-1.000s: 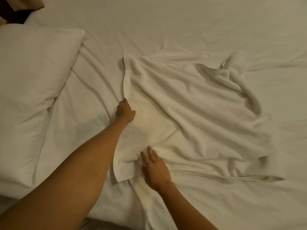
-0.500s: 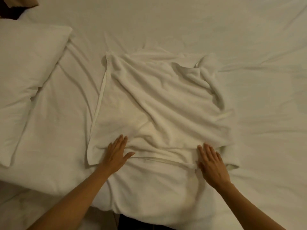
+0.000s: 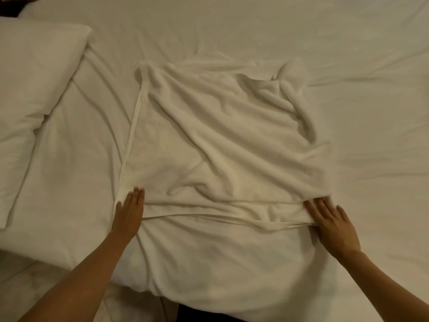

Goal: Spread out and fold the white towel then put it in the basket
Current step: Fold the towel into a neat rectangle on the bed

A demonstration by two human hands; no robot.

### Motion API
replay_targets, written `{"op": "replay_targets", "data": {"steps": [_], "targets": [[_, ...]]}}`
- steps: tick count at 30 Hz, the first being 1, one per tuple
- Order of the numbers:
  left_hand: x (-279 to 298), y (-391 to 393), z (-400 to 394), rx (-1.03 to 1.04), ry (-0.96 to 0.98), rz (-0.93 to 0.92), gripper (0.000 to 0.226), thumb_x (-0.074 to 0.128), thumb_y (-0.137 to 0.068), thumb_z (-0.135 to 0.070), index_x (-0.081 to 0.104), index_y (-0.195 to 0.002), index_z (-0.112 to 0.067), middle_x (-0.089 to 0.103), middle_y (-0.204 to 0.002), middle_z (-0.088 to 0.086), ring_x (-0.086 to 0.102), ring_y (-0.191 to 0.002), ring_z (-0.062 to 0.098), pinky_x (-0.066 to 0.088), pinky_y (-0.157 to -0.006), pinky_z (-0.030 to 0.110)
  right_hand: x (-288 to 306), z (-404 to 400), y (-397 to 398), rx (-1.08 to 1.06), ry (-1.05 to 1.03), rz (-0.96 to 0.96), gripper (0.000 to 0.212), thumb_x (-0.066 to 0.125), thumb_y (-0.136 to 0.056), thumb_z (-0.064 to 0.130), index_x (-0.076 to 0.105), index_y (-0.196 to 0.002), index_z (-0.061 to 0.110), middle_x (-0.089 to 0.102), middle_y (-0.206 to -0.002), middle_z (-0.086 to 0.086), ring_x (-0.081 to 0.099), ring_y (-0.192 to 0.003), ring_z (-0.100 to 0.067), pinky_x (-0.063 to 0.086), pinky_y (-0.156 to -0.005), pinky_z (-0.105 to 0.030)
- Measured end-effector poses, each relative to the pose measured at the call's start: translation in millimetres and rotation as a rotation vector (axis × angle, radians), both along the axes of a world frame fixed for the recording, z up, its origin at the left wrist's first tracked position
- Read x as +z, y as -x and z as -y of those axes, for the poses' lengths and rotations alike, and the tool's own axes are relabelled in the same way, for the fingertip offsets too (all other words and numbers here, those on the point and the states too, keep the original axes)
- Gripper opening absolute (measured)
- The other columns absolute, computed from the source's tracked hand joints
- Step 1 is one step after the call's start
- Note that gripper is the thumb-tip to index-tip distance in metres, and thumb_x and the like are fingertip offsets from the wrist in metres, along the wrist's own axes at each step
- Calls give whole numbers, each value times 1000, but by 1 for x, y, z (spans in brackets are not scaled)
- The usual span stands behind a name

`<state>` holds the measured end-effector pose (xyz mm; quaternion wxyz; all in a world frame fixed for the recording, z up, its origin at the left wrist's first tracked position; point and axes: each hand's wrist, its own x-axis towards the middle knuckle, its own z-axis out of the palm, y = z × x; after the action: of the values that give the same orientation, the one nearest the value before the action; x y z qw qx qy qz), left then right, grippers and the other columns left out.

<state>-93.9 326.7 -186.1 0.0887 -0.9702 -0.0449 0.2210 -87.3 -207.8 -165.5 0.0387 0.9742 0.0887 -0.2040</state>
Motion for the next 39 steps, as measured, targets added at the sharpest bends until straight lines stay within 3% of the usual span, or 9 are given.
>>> {"op": "replay_targets", "data": {"steps": [2,5,10,16,22,26,31,35,39], "targets": [[-1,-6,-1,-25,2,6,72,68,-68,16,46,-136,7,47,-141,27,58,-119,38,55,-77,49,-2,-4,-2,-20,-37,43,65,76,-74,13,51,-134,13,55,-134,-19,50,-125,-40,47,-92,-55],[-4,-16,-5,-44,-13,-20,72,80,-36,24,65,-106,15,67,-105,33,73,-78,38,54,-41,34,-3,-5,-6,-20,-68,108,66,82,-63,4,59,-125,7,61,-126,-20,57,-117,-42,52,-84,-53],[19,-27,-3,-133,-59,117,46,78,-42,21,67,-83,4,65,-71,19,61,-50,31,48,-38,31,1,-3,-10,59,-61,184,65,80,-54,-6,64,-116,4,66,-115,-19,63,-106,-40,55,-74,-48],[42,-29,-12,-185,-72,202,47,80,-34,22,62,-70,-3,55,-62,11,55,-50,28,44,-44,29,37,-9,-26,-149,-125,230,43,73,-54,-13,71,-92,6,73,-83,-13,67,-67,-37,43,-49,-30],[65,-37,-7,-193,-42,233,46,81,-27,20,62,-61,-4,56,-58,12,56,-48,28,44,-42,27,56,-8,-35,-162,-63,122,32,60,-75,-5,69,-99,13,71,-78,-8,64,-68,-33,34,-47,-26],[86,-47,-3,-167,27,308,54,82,-30,20,70,-80,2,66,-62,14,64,-52,30,53,-51,32,82,-15,-48,-144,-71,140,35,54,-78,-1,64,-106,17,70,-80,-5,63,-66,-32,33,-47,-26],[130,-68,20,-14,343,282,54,61,-70,19,58,-122,4,70,-98,23,68,-82,36,55,-69,40,116,-35,-72,-126,-70,144,30,48,-83,2,58,-108,15,69,-86,-6,63,-73,-32,37,-51,-28],[178,-99,36,135,415,268,39,48,-81,10,52,-115,-8,66,-93,17,58,-75,27,42,-60,31,156,-48,-100,-219,-145,228,34,47,-78,-2,61,-106,13,70,-87,-10,63,-76,-35,35,-55,-29],[241,-139,39,165,459,389,30,55,-86,0,66,-112,-9,70,-100,21,65,-89,38,50,-69,36,213,-55,-135,-293,-216,329,37,49,-76,-3,63,-106,13,69,-87,-13,61,-77,-36,37,-58,-30]]}}
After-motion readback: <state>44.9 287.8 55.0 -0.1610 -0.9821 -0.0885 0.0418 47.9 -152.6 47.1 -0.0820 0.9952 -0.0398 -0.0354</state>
